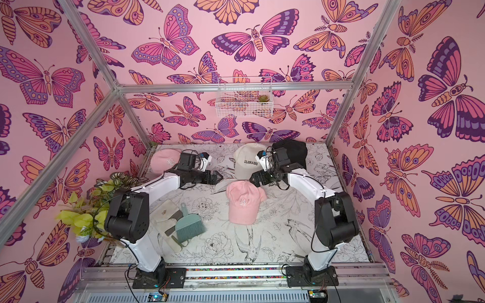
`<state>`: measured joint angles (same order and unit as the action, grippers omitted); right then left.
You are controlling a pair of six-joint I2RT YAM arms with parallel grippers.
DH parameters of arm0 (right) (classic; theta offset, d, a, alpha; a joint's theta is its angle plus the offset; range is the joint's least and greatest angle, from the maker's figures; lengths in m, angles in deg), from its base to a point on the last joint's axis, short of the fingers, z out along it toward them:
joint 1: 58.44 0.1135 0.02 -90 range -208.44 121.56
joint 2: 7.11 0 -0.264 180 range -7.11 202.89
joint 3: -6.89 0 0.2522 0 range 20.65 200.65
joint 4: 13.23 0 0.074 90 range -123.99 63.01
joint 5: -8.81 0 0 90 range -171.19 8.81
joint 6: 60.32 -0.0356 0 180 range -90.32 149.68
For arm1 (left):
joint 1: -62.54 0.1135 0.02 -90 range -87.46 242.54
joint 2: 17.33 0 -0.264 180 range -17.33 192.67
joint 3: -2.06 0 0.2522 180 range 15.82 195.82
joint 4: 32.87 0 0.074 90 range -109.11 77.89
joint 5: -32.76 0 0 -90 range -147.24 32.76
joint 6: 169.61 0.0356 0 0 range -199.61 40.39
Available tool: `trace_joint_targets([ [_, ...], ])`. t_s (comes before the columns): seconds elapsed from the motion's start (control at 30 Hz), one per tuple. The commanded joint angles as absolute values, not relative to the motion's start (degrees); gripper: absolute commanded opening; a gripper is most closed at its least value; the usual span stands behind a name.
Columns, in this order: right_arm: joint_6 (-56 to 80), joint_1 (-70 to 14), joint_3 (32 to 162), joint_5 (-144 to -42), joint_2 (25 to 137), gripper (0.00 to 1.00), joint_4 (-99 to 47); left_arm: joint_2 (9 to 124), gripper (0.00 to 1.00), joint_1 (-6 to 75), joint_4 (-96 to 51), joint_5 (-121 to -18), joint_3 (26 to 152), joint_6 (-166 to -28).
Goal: Stack the baseball caps by color
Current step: Place the baseball cap at the center of the board, then pick up the baseball cap at the corner of the board.
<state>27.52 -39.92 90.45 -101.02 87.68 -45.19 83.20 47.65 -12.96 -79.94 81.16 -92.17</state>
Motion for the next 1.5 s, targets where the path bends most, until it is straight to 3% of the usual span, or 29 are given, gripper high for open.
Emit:
trace_joint_targets([
  [0.0,13.7,-40.2,88.0,-91.1,83.9,0.99,-34.4,80.8,1.0,48.1,-22.6,-64.8,77.0,-107.6],
  [0.2,10.0,-40.2,81.5,-84.6,76.1,0.99,-23.9,80.1,1.0,49.8,-31.6,-55.0,70.7,-124.3],
  [0.47,11.7,-40.2,79.1,-79.8,71.4,1.0,-25.8,82.8,1.0,49.8,-40.3,-40.0,63.5,-149.1],
  [0.7,14.7,-40.2,78.1,-76.8,67.7,1.0,-29.1,89.0,0.98,49.8,-43.0,-29.1,65.0,-154.8],
  [1.03,18.5,-40.2,75.2,-73.0,63.7,1.0,-30.0,97.7,0.91,49.9,-51.5,-21.7,69.2,-155.0],
  [1.13,19.0,-40.2,75.0,-72.9,63.8,0.99,-30.9,98.9,0.79,49.9,-56.2,-17.7,68.8,-153.0],
  [1.2,19.2,-40.2,74.9,-72.9,63.8,0.99,-31.3,100.0,0.61,50.1,-63.2,-17.3,68.6,-147.6],
  [1.27,19.3,-40.2,74.8,-72.9,63.9,0.99,-31.2,100.4,0.36,50.1,-64.9,-16.9,69.3,-144.5],
  [1.47,19.2,-40.3,74.6,-72.3,64.1,0.98,-30.5,98.2,0.03,50.1,-64.0,-20.3,68.9,-137.7],
])
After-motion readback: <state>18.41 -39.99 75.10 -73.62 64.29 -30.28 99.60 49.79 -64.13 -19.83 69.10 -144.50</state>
